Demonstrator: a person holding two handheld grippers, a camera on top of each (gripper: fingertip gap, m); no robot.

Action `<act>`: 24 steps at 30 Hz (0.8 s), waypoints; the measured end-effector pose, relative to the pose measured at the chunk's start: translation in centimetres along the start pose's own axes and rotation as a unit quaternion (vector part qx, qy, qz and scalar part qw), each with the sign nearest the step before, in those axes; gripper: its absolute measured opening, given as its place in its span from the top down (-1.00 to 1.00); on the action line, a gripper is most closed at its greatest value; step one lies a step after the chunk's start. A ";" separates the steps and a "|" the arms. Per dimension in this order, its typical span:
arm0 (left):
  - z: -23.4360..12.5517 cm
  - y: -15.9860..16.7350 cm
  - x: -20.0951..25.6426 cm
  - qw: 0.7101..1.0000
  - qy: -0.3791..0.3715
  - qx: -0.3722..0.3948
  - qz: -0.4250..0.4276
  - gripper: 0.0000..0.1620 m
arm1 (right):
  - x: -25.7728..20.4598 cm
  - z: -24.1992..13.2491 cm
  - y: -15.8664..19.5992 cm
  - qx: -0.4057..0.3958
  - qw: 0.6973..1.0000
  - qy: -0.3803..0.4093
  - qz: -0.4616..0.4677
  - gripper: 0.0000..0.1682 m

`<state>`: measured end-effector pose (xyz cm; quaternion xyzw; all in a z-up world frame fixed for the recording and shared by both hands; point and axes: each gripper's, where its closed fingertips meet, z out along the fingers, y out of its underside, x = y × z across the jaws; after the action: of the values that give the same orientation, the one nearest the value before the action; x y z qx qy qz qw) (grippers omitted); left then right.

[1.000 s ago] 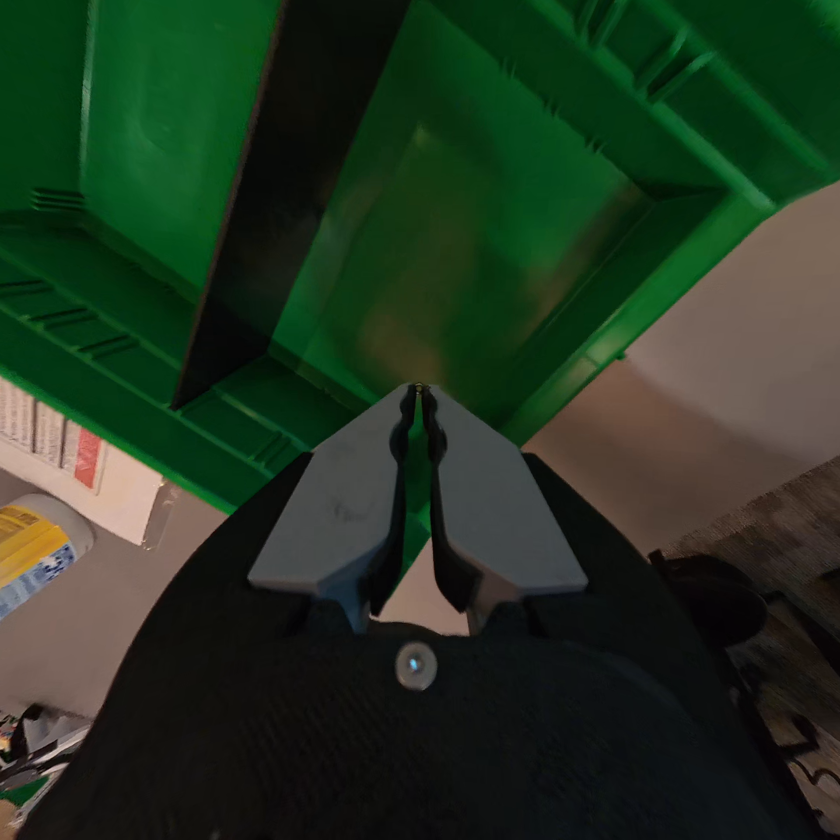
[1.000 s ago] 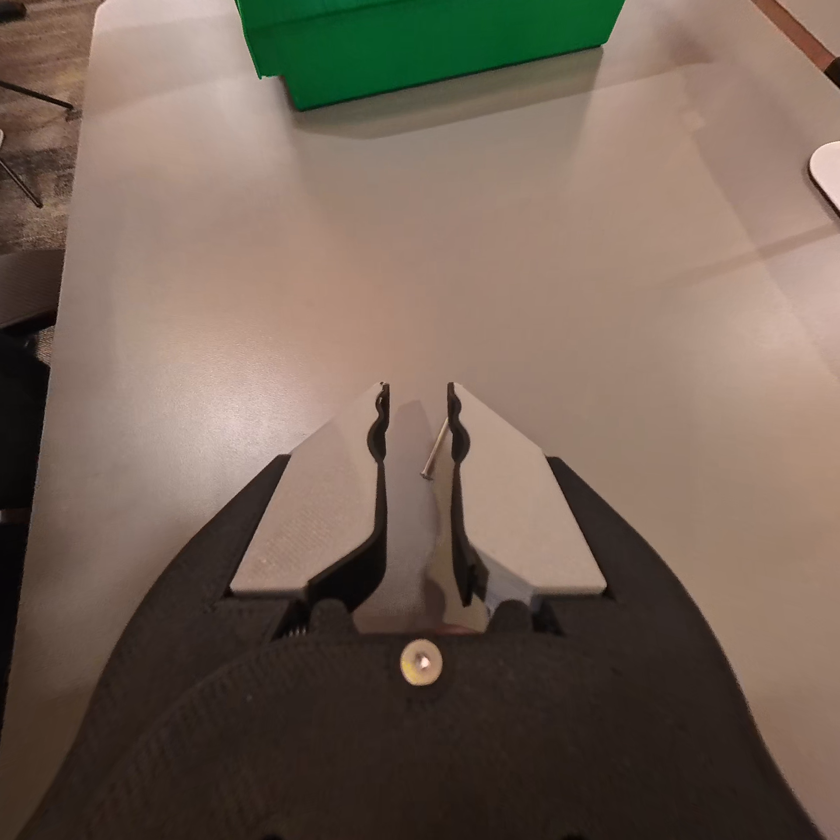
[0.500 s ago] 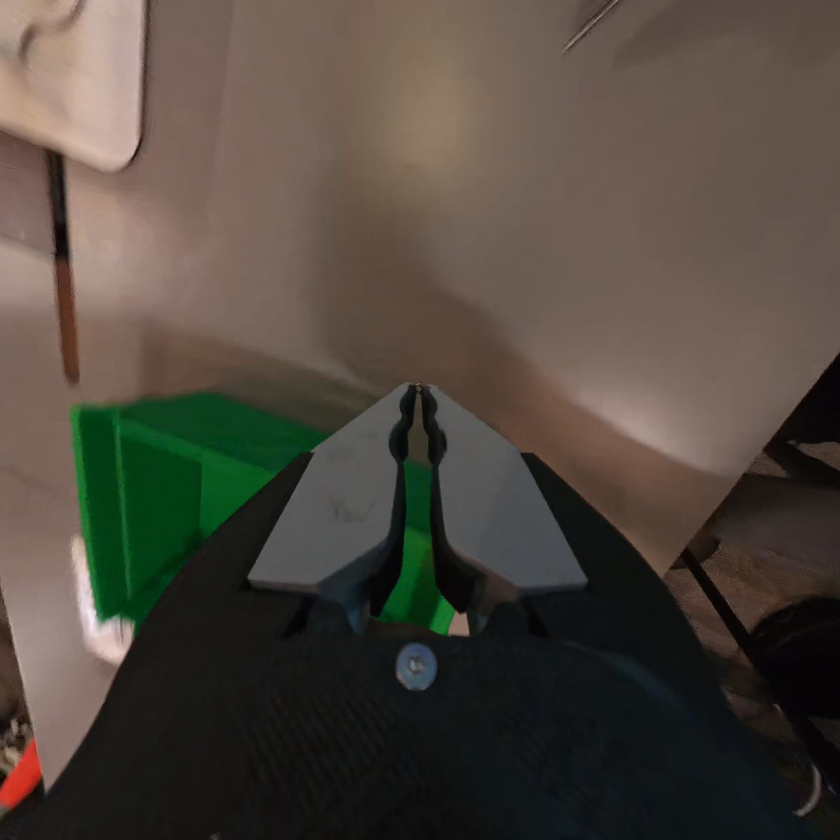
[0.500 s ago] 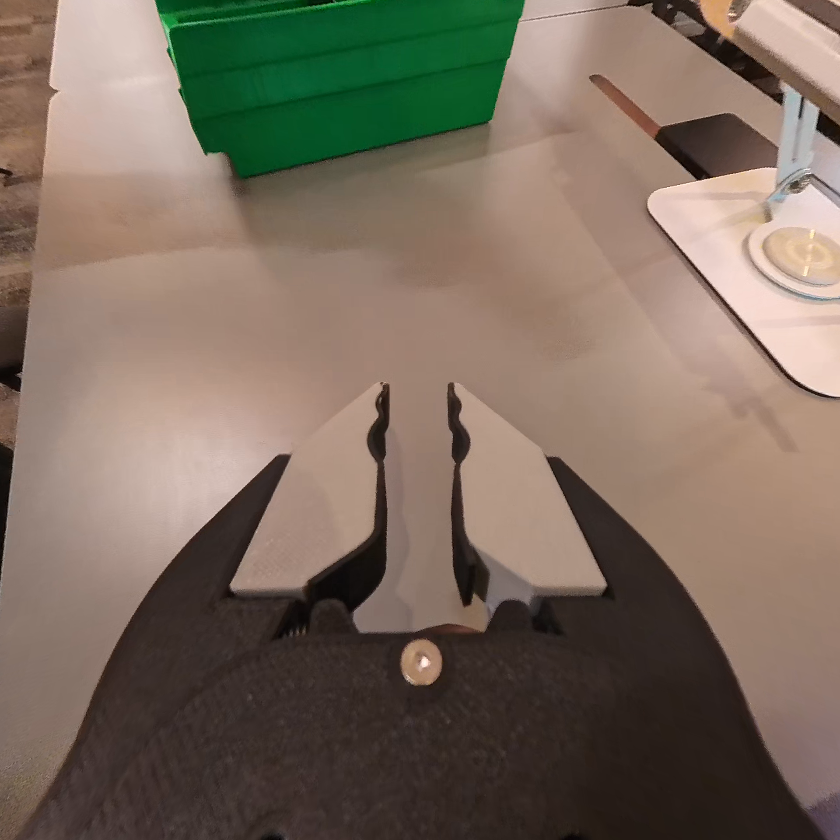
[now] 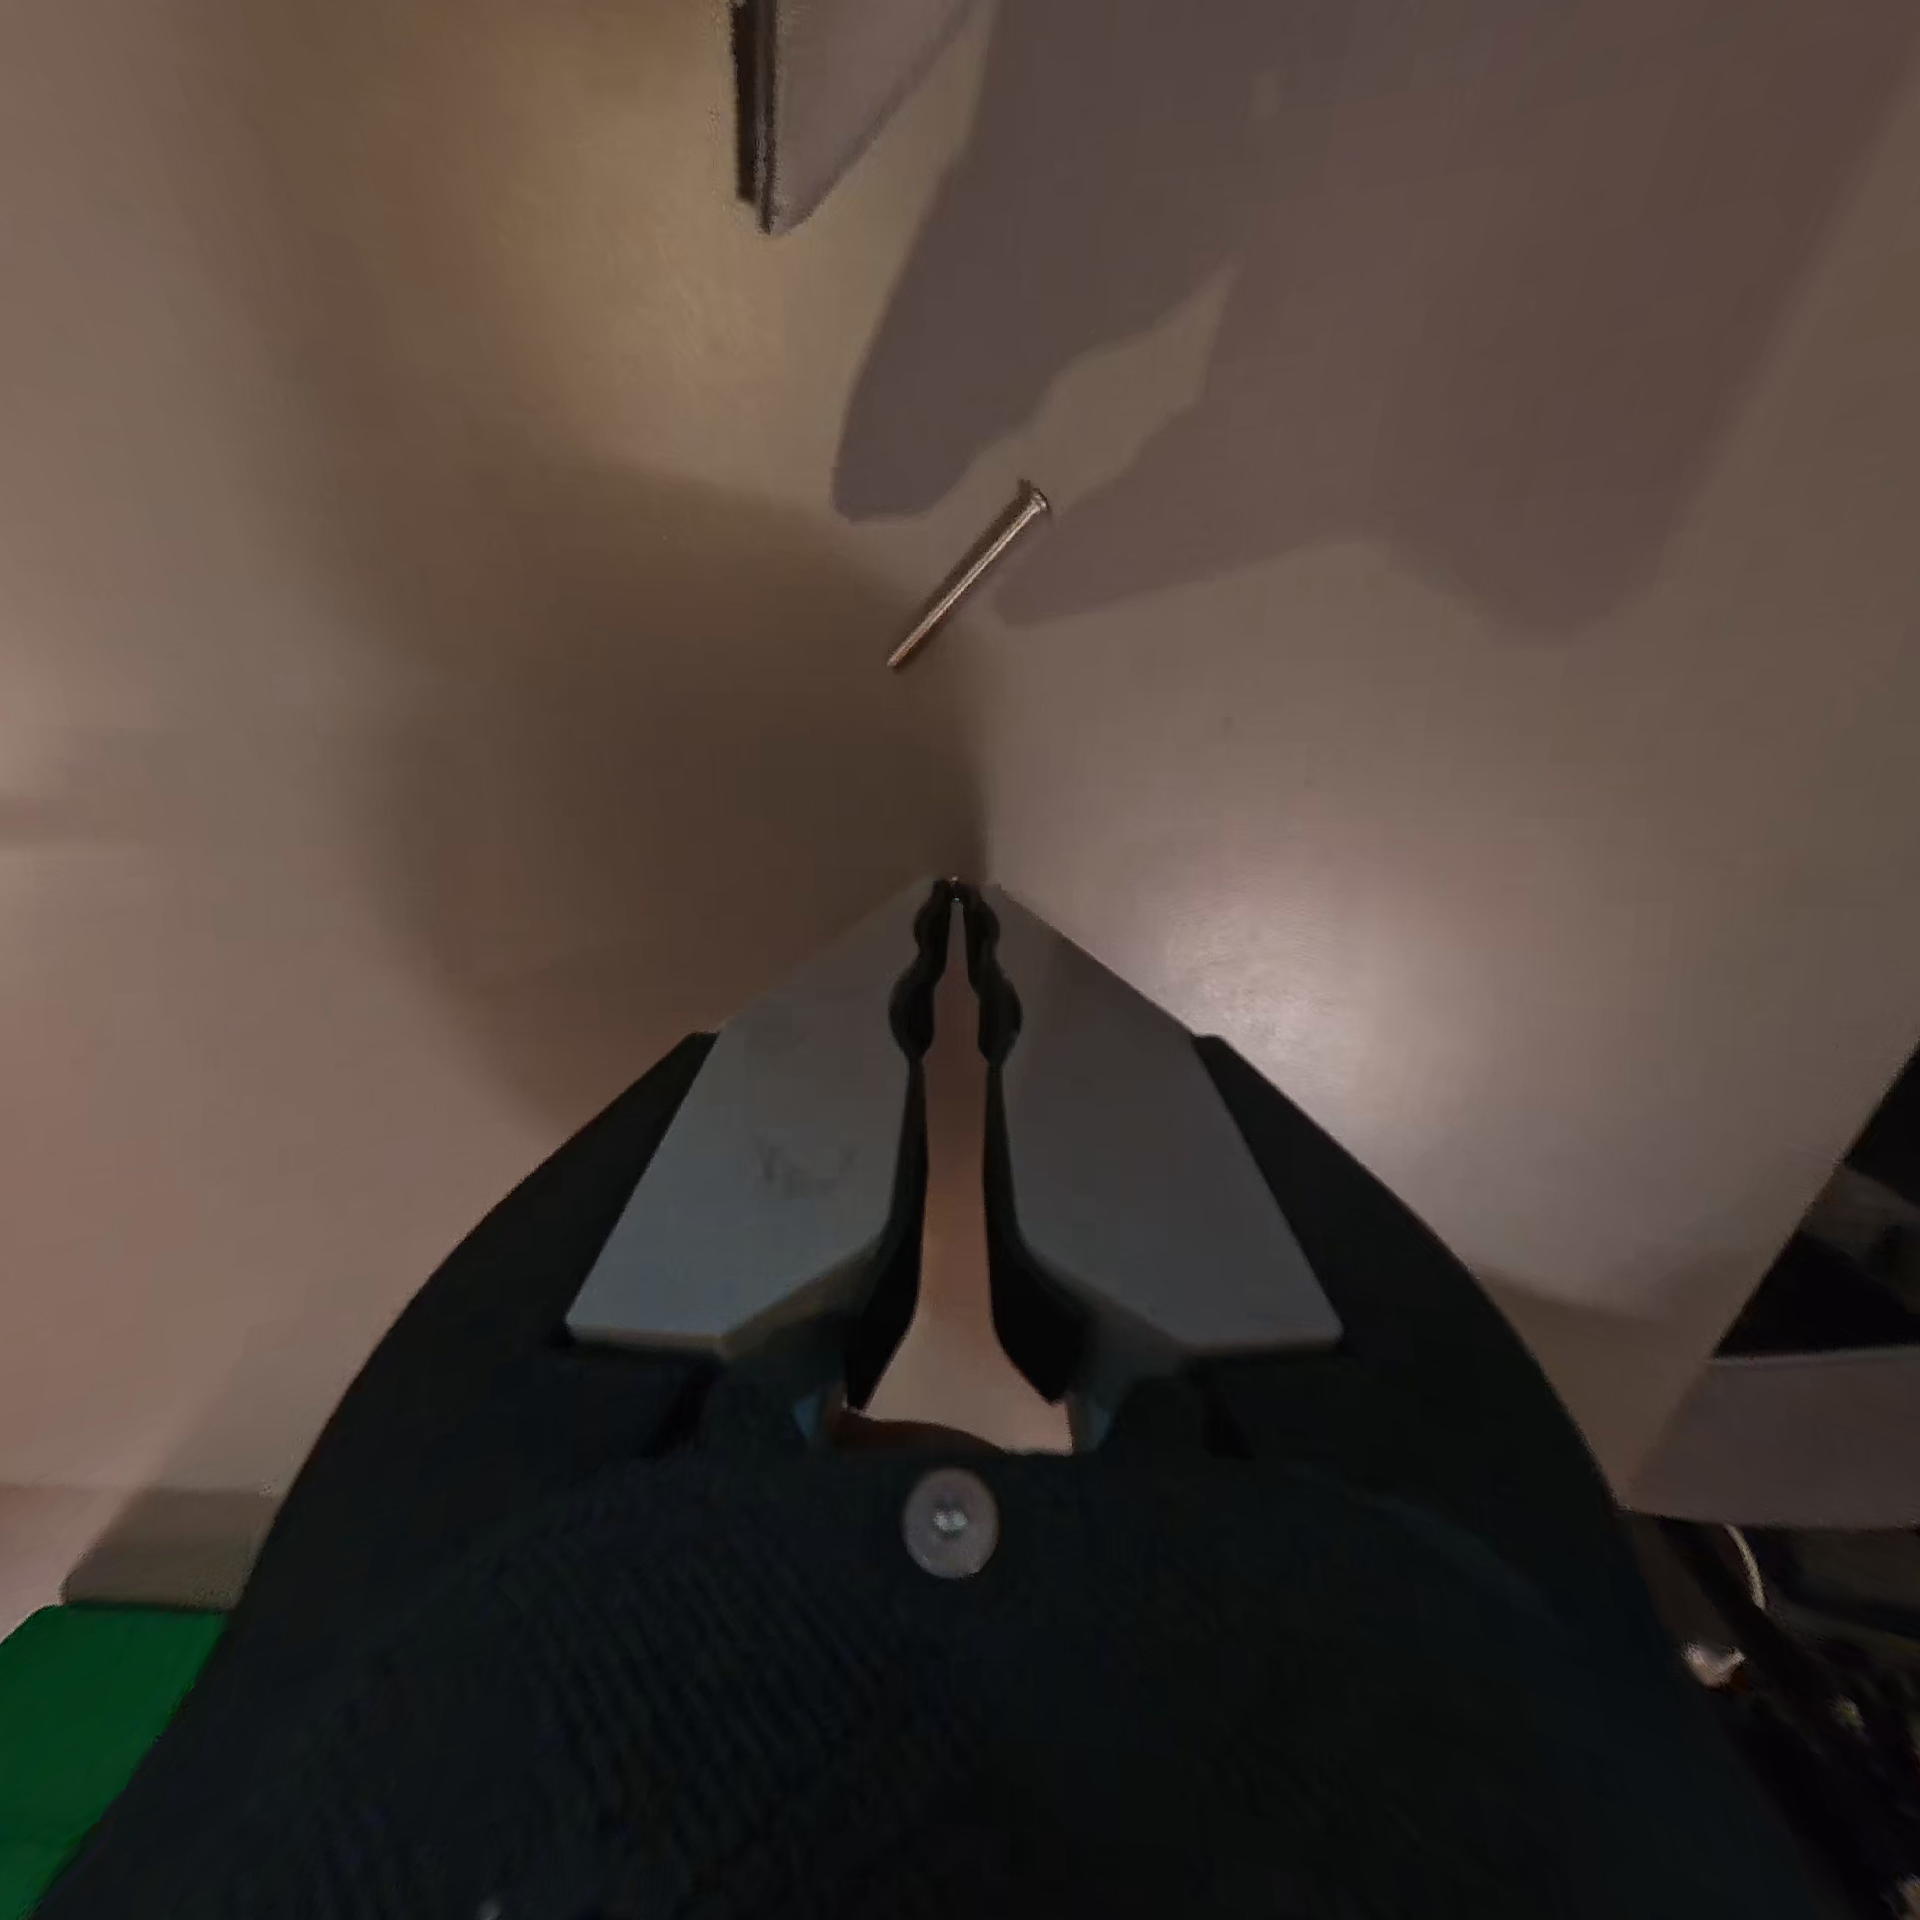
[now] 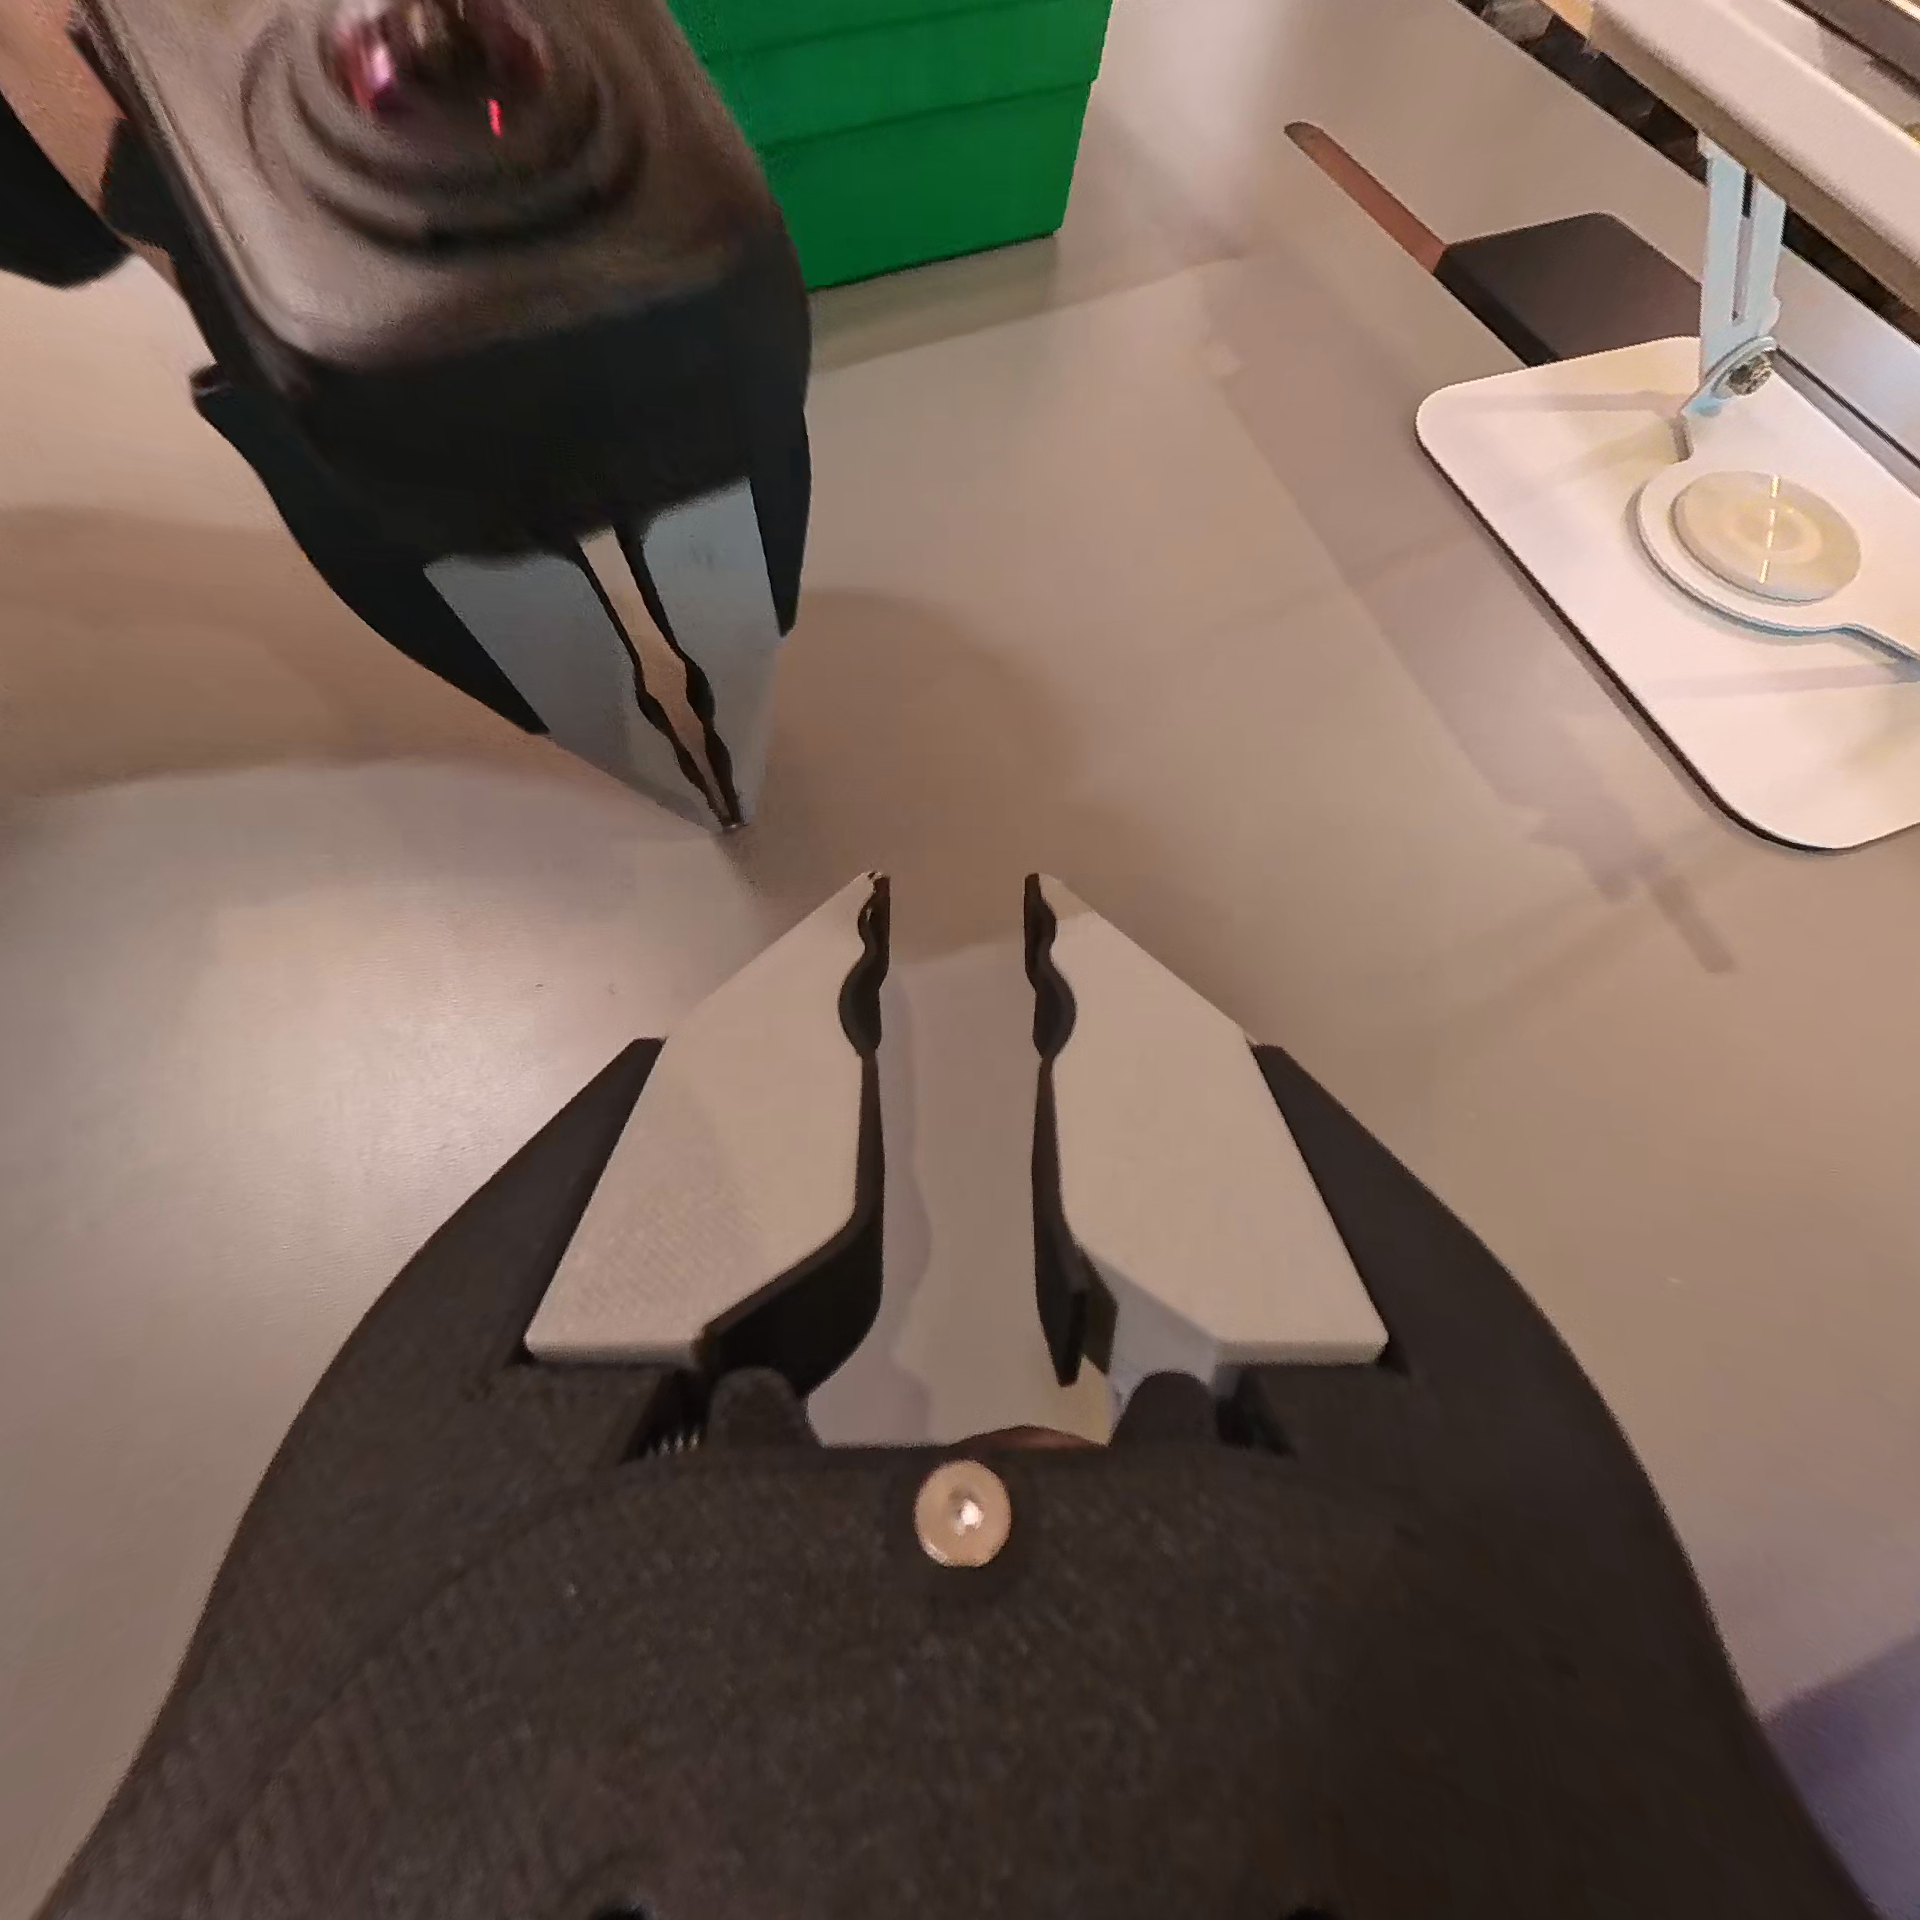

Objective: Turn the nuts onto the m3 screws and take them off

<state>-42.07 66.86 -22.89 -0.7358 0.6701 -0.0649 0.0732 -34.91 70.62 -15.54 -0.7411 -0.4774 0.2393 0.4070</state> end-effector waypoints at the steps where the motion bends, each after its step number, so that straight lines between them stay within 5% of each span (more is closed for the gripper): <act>1: 0.0 0.0 0.0 1.000 0.003 0.000 -0.004 0.99 | 0.0 0.0 0.0 -0.002 1.000 0.002 -0.002 0.73; 12: -2.0 -0.5 0.3 0.997 0.013 0.078 -0.025 0.99 | 0.4 0.6 0.8 -0.014 1.000 0.002 0.006 0.73; 14: -2.0 -0.5 0.4 0.995 0.015 0.092 -0.030 0.77 | 0.6 0.8 1.1 -0.018 1.000 -0.001 0.014 0.73; 24: -1.2 -0.4 0.7 0.995 0.021 0.093 -0.014 0.77 | 0.7 1.2 1.3 -0.021 1.000 0.001 0.019 0.74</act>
<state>-41.87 66.13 -21.63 -0.7337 0.6519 -0.1435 0.1268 -34.83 71.39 -17.30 -0.7586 -0.4681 0.2363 0.3867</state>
